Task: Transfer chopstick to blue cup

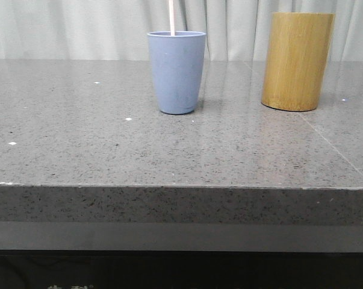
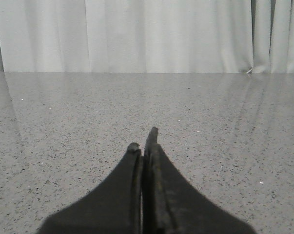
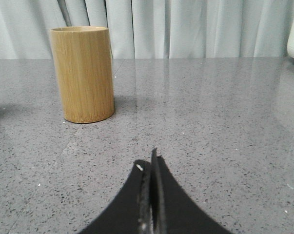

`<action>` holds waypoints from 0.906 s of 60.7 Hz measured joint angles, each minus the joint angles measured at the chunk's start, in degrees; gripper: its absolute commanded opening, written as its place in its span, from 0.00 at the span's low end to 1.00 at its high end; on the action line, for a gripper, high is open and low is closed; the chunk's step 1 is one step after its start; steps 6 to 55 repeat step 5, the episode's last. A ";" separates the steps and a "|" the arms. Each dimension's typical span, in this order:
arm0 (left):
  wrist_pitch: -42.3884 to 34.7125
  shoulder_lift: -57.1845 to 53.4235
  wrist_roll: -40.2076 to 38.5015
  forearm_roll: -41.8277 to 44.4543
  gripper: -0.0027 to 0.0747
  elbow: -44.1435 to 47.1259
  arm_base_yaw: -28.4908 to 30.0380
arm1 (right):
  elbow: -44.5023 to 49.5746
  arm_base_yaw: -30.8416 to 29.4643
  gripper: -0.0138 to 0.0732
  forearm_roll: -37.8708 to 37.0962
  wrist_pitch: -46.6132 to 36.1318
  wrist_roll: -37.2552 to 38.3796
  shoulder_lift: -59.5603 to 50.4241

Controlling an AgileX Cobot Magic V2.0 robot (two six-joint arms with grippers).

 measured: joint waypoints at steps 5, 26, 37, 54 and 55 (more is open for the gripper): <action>0.00 0.00 0.00 0.00 0.01 0.00 0.00 | 0.00 0.00 0.02 0.00 0.00 0.00 0.00; 0.00 0.00 0.00 0.00 0.01 0.00 0.00 | 0.00 0.00 0.02 0.00 0.00 0.00 0.00; 0.00 0.00 0.00 0.00 0.01 0.00 0.00 | 0.00 0.00 0.02 0.00 0.00 0.00 0.00; 0.00 0.00 0.00 0.00 0.01 0.00 0.00 | 0.00 0.00 0.02 0.00 0.00 0.00 0.00; 0.00 0.00 0.00 0.00 0.01 0.00 0.00 | 0.00 0.00 0.02 0.00 0.00 0.00 0.00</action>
